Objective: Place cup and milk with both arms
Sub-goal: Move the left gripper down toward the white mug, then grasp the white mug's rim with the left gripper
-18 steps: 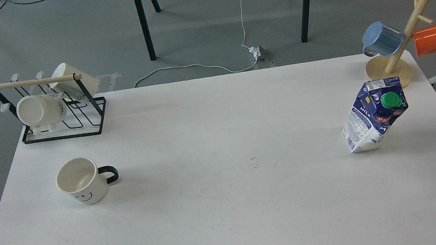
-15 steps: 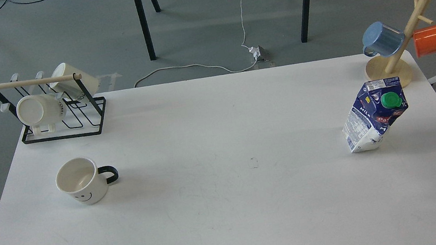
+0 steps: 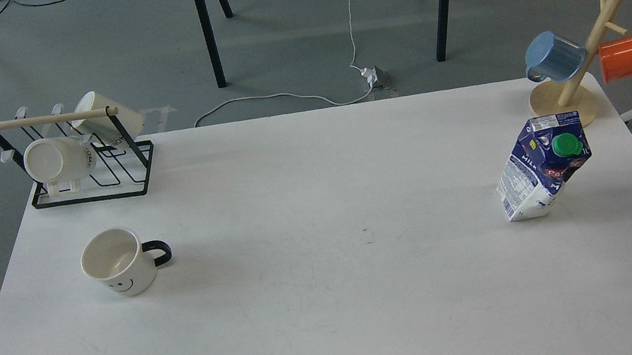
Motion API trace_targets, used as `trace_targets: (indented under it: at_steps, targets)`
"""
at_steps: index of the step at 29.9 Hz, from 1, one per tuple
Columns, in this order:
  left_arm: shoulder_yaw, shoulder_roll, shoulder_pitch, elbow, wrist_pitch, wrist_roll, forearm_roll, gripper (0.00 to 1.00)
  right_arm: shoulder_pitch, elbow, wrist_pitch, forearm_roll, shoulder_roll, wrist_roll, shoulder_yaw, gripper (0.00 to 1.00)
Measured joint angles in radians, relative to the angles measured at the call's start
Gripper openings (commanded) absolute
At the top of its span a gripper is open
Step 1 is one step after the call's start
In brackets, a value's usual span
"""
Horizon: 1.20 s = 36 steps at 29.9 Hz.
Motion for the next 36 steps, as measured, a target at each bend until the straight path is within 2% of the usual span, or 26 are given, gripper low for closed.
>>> trace_targets:
  at_steps: [7, 13, 17, 21, 29, 36]
  targets:
    - [-0.001, 0.046, -0.036, -0.002, 0.0, 0.0, 0.485, 1.0, 0.0, -0.001, 0.0, 0.001, -0.005, 0.003, 0.01, 0.98]
    - [0.014, 0.075, -0.013, -0.119, 0.006, 0.0, 0.898, 1.0, -0.001, -0.011, 0.0, 0.001, -0.007, 0.003, 0.01, 0.98]
    - [0.071, 0.076, 0.018, -0.153, 0.115, 0.0, 1.1, 0.99, -0.005, -0.022, 0.0, 0.001, -0.008, 0.002, 0.01, 0.98]
    - [0.134, 0.053, 0.022, -0.172, 0.18, 0.0, 1.169, 0.99, -0.013, -0.044, 0.0, 0.001, -0.008, 0.002, 0.009, 0.98]
    - [0.171, -0.018, 0.027, -0.162, 0.201, 0.0, 1.183, 0.99, -0.017, -0.065, 0.0, 0.001, -0.008, 0.002, 0.009, 0.98]
    - [0.207, -0.07, 0.033, -0.102, 0.227, 0.0, 1.184, 0.95, -0.023, -0.066, 0.0, 0.001, -0.008, 0.001, 0.008, 0.98]
